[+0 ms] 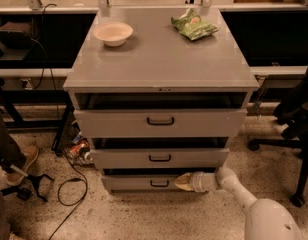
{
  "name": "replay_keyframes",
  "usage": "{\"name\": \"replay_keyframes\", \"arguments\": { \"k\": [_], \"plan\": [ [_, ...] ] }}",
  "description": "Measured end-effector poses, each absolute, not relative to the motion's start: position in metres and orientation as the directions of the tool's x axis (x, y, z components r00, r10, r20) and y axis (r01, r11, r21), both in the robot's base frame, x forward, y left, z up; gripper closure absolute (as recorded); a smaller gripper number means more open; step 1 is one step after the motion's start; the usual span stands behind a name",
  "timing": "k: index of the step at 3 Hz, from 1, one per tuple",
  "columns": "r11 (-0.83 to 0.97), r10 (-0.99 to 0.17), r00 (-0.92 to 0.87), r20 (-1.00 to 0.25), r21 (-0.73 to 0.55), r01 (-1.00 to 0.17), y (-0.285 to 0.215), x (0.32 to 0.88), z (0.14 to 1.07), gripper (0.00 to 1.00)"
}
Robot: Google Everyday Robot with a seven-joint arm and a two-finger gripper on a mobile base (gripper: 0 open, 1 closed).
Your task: Close bottom drawer
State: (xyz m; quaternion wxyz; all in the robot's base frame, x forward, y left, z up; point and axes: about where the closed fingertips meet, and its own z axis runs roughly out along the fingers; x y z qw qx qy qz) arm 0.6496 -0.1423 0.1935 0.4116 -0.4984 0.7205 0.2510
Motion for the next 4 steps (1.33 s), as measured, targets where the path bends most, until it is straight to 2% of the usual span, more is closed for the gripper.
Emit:
{"name": "replay_keyframes", "arguments": {
  "k": [3,4],
  "plan": [
    [0.377,-0.511,-0.164,-0.843,-0.048,-0.925,-0.1417,0.6482,0.1935,1.00],
    [0.377,-0.511,-0.165,-0.843,-0.048,-0.925,-0.1418,0.6482,0.1934,0.87]
  ]
}}
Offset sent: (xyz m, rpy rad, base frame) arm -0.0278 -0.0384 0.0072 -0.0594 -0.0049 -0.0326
